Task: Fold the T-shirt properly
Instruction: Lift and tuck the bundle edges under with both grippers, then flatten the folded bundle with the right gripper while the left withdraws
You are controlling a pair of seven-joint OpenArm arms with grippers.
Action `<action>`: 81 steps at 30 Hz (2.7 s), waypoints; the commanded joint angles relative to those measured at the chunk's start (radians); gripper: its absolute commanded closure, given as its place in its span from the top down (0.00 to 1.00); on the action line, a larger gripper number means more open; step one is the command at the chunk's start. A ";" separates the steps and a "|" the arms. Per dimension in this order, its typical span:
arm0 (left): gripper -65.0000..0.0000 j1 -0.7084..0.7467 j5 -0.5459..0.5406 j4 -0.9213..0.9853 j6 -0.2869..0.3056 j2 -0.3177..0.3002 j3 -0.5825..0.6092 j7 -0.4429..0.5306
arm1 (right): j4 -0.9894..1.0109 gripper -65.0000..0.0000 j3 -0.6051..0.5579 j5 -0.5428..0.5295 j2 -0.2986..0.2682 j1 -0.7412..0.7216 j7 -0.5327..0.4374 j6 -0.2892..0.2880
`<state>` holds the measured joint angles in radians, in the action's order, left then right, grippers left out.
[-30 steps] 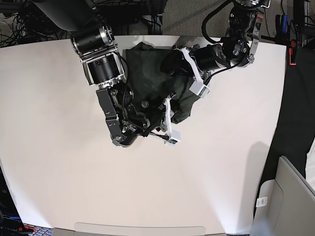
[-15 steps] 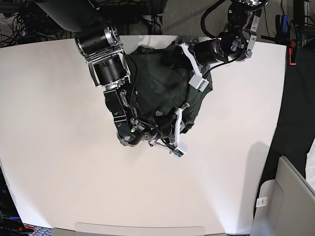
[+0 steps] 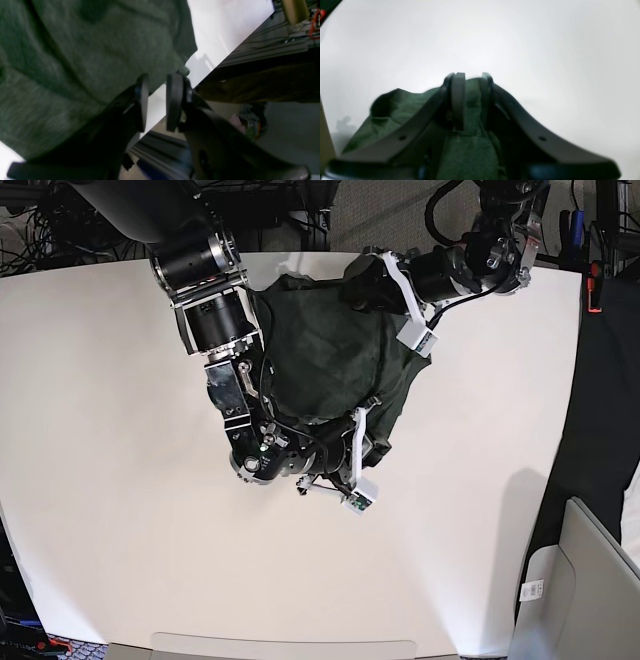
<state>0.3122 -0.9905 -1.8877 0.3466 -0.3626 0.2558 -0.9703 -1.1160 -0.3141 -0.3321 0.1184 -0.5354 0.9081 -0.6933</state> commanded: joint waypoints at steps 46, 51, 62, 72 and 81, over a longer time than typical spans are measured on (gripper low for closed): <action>0.16 -0.396 -0.015 0.460 0.009 -0.109 -0.059 0.072 | -0.833 0.14 0.168 -0.063 -0.259 0.446 0.279 -0.005; 0.16 -0.307 -0.015 0.394 0.009 -0.103 -0.221 0.072 | -0.870 0.14 0.094 -0.104 -0.184 0.458 0.354 -0.005; 0.16 -0.212 -0.017 0.391 0.009 -0.102 -0.402 0.077 | -0.715 0.14 -0.253 0.123 -0.055 0.407 0.352 -0.005; 0.16 -0.212 -0.017 0.391 0.009 -0.102 -0.430 0.080 | -0.479 0.14 -0.153 0.124 -0.059 0.361 0.349 -0.005; 0.16 -0.212 -0.017 0.391 0.009 -0.105 -0.439 0.078 | -0.379 0.14 0.014 0.124 -0.107 0.318 0.293 -0.005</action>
<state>0.1112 -0.9939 -1.4799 0.3477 -0.4461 -0.1684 -0.9119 -1.4906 -0.3065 -0.2623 0.0227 -0.2039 1.1648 -0.7055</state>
